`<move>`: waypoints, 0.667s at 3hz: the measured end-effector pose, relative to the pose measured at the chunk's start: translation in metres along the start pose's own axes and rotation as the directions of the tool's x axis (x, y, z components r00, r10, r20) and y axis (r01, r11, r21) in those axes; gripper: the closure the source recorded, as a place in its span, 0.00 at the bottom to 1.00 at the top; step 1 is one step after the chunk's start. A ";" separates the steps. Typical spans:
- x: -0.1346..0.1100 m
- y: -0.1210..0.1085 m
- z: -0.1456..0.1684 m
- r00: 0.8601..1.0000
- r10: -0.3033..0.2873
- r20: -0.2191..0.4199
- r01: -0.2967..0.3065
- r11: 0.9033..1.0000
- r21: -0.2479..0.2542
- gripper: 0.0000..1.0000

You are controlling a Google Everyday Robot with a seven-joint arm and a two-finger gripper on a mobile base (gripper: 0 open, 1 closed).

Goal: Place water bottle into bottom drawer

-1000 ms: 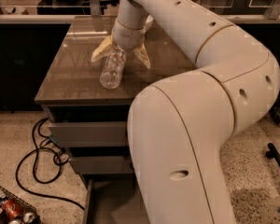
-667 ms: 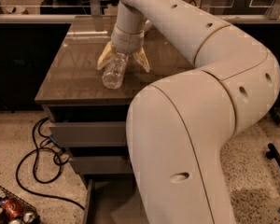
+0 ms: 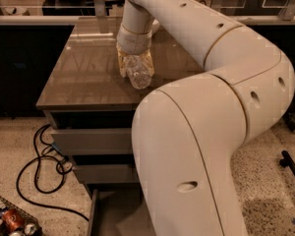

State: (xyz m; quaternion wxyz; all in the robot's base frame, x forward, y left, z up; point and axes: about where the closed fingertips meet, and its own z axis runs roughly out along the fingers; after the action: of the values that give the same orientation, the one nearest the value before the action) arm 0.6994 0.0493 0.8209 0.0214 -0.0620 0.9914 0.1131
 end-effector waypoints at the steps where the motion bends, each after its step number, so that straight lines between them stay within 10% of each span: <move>1: 0.000 0.001 -0.004 1.000 0.000 0.000 0.000 1.000 0.000 0.88; 2: -0.001 0.001 -0.001 1.000 0.000 0.001 0.000 1.000 -0.001 1.00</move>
Offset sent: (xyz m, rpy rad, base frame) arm 0.0000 0.0000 0.0036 -0.0001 0.0000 0.0000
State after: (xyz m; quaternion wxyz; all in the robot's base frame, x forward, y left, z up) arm 0.7006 0.0505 0.8222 0.0219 -0.0620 0.9914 0.1136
